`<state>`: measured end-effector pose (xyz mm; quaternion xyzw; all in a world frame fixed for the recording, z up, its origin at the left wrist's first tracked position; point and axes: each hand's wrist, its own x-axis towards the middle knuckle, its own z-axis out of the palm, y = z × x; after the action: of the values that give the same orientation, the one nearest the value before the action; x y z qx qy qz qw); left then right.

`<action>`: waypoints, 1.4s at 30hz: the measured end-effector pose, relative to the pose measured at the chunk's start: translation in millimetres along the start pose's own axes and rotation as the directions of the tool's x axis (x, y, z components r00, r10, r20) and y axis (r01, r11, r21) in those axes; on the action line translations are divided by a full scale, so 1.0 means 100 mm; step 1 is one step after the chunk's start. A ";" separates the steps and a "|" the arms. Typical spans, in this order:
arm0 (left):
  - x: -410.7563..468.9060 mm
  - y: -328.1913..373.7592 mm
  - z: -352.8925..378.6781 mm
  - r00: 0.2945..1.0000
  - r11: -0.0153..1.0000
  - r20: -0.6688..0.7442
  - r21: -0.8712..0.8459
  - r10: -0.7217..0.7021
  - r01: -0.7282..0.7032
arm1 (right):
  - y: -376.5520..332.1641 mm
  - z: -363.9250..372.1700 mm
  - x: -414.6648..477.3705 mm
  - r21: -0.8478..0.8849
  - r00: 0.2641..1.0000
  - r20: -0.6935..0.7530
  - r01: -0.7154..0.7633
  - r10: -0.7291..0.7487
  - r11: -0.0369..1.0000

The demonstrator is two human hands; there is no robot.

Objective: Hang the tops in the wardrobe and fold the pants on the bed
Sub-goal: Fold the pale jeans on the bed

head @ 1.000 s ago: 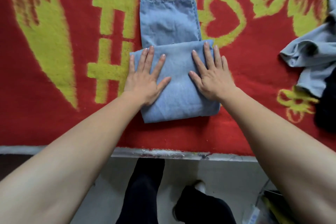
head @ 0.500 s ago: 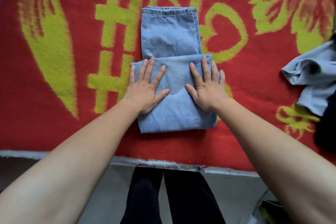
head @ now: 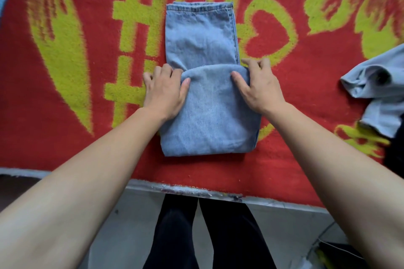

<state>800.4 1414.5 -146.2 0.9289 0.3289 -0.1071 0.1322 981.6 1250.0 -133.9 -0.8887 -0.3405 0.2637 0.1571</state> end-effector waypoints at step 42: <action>0.12 0.03 0.09 0.987 0.990 0.080 -0.020 -0.138 0.140 | 0.04 0.29 -0.07 -0.106 0.996 -0.016 -0.091 0.090 0.990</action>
<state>810.3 1416.2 -157.1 0.8970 0.3888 -0.1480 0.1491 962.5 1245.1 -156.2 -0.9119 -0.3126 0.2467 0.0992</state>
